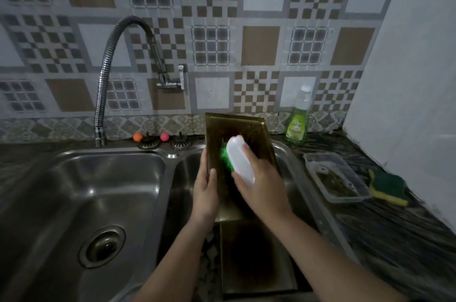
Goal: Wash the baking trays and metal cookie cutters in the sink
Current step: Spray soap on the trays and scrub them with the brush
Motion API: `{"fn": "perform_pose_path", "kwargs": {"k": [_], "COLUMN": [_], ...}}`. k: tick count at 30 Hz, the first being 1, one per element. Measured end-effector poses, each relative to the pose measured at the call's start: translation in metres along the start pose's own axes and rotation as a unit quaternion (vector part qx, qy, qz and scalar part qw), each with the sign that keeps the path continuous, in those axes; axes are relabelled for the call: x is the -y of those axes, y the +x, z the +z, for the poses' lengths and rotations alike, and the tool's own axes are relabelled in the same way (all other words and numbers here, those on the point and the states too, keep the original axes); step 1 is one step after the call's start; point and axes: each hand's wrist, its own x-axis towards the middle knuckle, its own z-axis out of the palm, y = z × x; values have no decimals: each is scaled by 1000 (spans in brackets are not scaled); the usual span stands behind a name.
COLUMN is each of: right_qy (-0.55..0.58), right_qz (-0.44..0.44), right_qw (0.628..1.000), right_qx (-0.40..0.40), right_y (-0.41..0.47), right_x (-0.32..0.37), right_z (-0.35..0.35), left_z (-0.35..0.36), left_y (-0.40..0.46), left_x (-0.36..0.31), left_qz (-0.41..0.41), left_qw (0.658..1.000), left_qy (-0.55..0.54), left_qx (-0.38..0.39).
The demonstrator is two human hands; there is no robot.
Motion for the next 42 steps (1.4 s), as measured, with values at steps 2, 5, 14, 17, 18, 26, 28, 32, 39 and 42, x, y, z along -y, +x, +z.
{"fn": "perform_pose_path", "kwargs": {"k": [2,5,14,17,18,26,28,32,39,42], "right_qy": [-7,-3,52,22,11,90,99,98,90,82], "right_qz": [21,29,-91,-33,-15,125,147,174,236,248], "right_qw": [1000,1000,989,997,998,987,984,980,967,965], "right_qx": [-15,11,101,66,54,-43,-23,-10,25,-25], "right_y": [42,78,-26,25,46,95,88,75,84,90], "right_x": [6,25,46,56,59,52,39,35,53,47], "right_z": [-2,-5,20,24,24,16,19,13,0,-2], "left_z": [5,8,-57,-50,-47,-44,-45,-37,5,16], "left_y": [-4,-4,15,8,6,11,8,1,-14,-19], "left_x": [3,-1,-13,-7,-4,-15,-16,-14,-12,-8], "left_qz": [-2,0,-10,-9,-17,-9,-4,28,122,152], "left_qw": [1000,999,998,1000,1000,994,990,985,962,930], "left_qy": [-16,-31,-8,7,8,109,138,169,238,331], "left_qx": [21,12,-61,-15,-1,-30,-36,-5,47,54]}}
